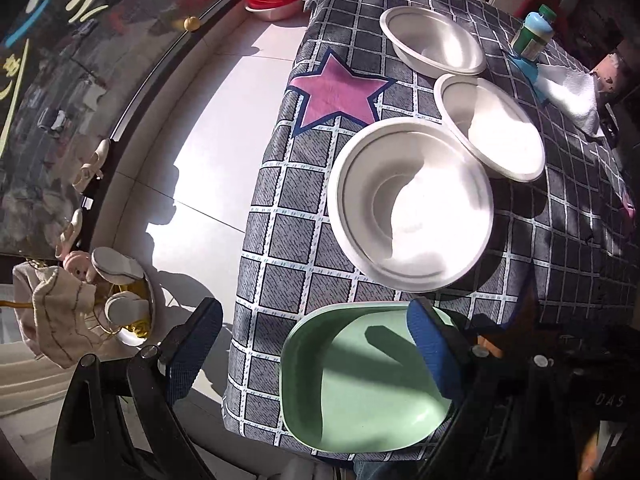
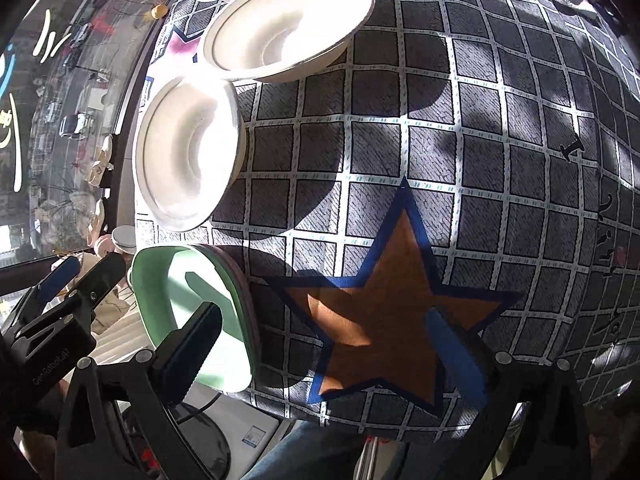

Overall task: Organize plates and bowls
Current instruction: 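Grasp the rim of a white paper bowl with the right tool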

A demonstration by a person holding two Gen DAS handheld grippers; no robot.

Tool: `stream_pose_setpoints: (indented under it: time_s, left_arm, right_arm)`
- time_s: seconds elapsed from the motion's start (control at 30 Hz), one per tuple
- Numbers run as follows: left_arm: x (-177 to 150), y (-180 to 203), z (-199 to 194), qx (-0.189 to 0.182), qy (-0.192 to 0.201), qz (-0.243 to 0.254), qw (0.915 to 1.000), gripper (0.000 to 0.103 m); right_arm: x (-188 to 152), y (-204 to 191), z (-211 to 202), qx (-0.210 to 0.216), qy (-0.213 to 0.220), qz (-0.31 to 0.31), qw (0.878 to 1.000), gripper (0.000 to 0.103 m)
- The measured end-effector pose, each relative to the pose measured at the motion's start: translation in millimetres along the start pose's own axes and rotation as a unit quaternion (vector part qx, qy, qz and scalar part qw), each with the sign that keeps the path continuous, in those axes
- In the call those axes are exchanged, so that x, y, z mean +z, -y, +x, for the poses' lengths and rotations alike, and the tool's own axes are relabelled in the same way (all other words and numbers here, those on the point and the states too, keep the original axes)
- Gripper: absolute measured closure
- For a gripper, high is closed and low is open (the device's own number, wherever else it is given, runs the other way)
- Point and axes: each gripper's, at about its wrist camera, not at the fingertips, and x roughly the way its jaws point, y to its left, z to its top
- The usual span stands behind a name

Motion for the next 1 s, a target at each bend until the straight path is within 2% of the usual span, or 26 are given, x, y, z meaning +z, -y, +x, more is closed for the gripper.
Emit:
stream_pose_setpoints:
  time_s: [0.13, 0.23, 0.43, 0.5, 0.53, 0.57, 0.6, 0.63, 0.7, 0.73, 0.77, 0.83, 0.9, 0.97, 1.0]
  left_arm:
    - [28.8, 0.0, 14.0, 0.025, 0.002, -0.003, 0.9997, 0.008]
    - [45.7, 2.2, 30.6, 0.057, -0.001, 0.002, 0.9984, 0.008]
    - [62.9, 3.3, 59.6, 0.066, -0.013, 0.01, 0.9977, 0.008]
    - [66.5, 2.2, 66.3, 0.058, -0.018, 0.01, 0.9981, 0.009]
    - [68.3, 1.4, 68.8, 0.045, -0.019, 0.007, 0.9988, 0.011]
    - [69.6, 0.9, 71.3, 0.035, -0.021, 0.004, 0.9992, 0.016]
    - [70.7, 0.6, 74.3, 0.03, -0.026, 0.002, 0.9992, 0.019]
    - [72.1, 0.6, 79.3, 0.025, -0.036, 0.001, 0.999, 0.027]
    - [72.7, 1.6, 89.3, 0.002, -0.06, -0.003, 0.9982, 0.041]
    - [71.8, 3.0, 93.2, -0.012, -0.07, -0.005, 0.9974, 0.044]
    - [70.7, 5.8, 93.4, -0.015, -0.071, -0.002, 0.9974, 0.049]
    - [67.5, 17.8, 91.5, -0.006, -0.064, 0.023, 0.9977, 0.05]
    - [62.2, 32.6, 89.0, -0.013, -0.064, 0.049, 0.9967, 0.051]
    - [56.6, 49.0, 85.3, 0.0, -0.056, 0.075, 0.9956, 0.055]
    - [54.5, 54.8, 83.6, 0.004, -0.053, 0.083, 0.9951, 0.055]
  right_arm:
    - [27.8, -19.3, 5.4, 0.001, 0.013, 0.007, 1.0, 0.0]
    - [43.0, -32.3, 13.1, 0.003, 0.017, 0.009, 1.0, 0.0]
    - [60.5, -43.4, 31.8, 0.009, 0.013, 0.016, 1.0, 0.0]
    - [63.4, -42.6, 35.5, 0.012, 0.015, 0.025, 0.999, 0.001]
    - [64.2, -41.3, 37.2, 0.018, 0.014, 0.03, 0.999, 0.012]
    - [64.9, -40.7, 40.8, 0.02, 0.007, 0.035, 0.999, 0.031]
    - [65.2, -40.0, 45.5, 0.019, -0.003, 0.04, 0.999, 0.039]
    - [65.6, -35.4, 49.1, 0.023, -0.013, 0.047, 0.999, 0.048]
    - [65.1, -31.7, 55.7, 0.048, -0.023, 0.058, 0.997, 0.058]
    - [64.8, -30.9, 57.4, 0.059, -0.023, 0.06, 0.996, 0.061]
    - [64.3, -32.1, 58.4, 0.063, -0.023, 0.057, 0.996, 0.061]
    - [62.6, -34.8, 60.2, 0.064, -0.026, 0.043, 0.997, 0.065]
    - [59.1, -35.8, 61.9, 0.068, -0.031, 0.036, 0.997, 0.067]
    - [54.3, -31.8, 61.3, 0.071, -0.032, 0.037, 0.996, 0.076]
    - [49.8, -24.3, 60.4, 0.068, -0.033, 0.04, 0.996, 0.076]
